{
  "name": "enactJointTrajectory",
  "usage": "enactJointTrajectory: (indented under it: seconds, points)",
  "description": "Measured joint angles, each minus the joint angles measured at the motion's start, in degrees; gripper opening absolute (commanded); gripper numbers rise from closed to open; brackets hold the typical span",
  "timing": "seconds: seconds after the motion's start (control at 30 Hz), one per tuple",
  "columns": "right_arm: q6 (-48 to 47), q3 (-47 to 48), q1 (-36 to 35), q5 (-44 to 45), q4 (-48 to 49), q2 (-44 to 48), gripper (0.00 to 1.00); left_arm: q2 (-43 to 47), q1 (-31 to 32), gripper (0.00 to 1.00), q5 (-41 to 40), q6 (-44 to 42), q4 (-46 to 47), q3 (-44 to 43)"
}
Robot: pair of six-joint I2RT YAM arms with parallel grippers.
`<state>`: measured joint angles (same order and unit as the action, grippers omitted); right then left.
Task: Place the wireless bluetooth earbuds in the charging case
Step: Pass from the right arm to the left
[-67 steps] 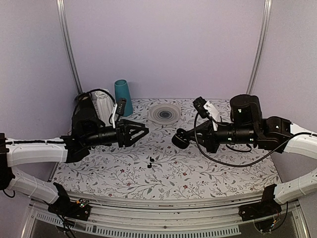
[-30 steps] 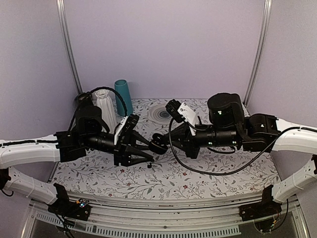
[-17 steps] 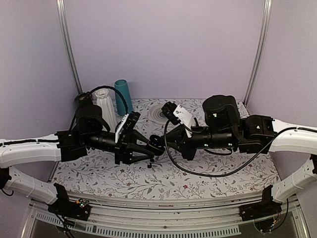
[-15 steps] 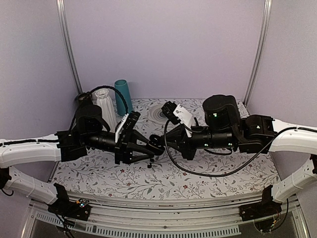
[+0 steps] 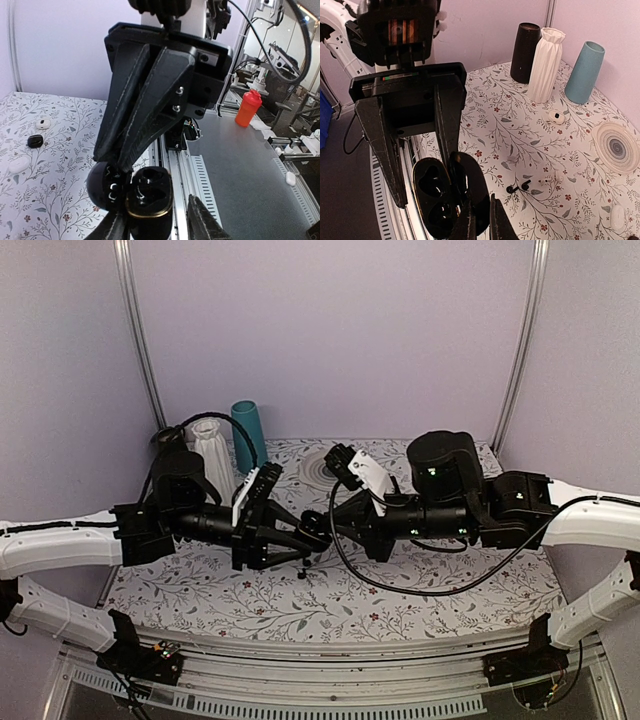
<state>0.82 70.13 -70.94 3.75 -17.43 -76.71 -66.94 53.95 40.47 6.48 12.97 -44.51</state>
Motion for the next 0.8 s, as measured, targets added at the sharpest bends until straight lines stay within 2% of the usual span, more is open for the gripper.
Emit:
enactJointTrajectory:
  seconds: [0.3,0.57,0.8]
  points:
    - [-0.02,0.09,-0.09,0.44,0.22,-0.02,0.03,0.96,0.0,0.32,-1.27,0.55,0.09,0.02]
    - [-0.02,0.09,-0.33,0.87,1.03,-0.02,0.03,1.03,0.0,0.31,-1.84,1.09,1.62,0.46]
    - [-0.02,0.09,-0.61,1.7,2.34,-0.02,0.03,2.01,0.0,0.21,-2.84,1.79,2.8,1.29]
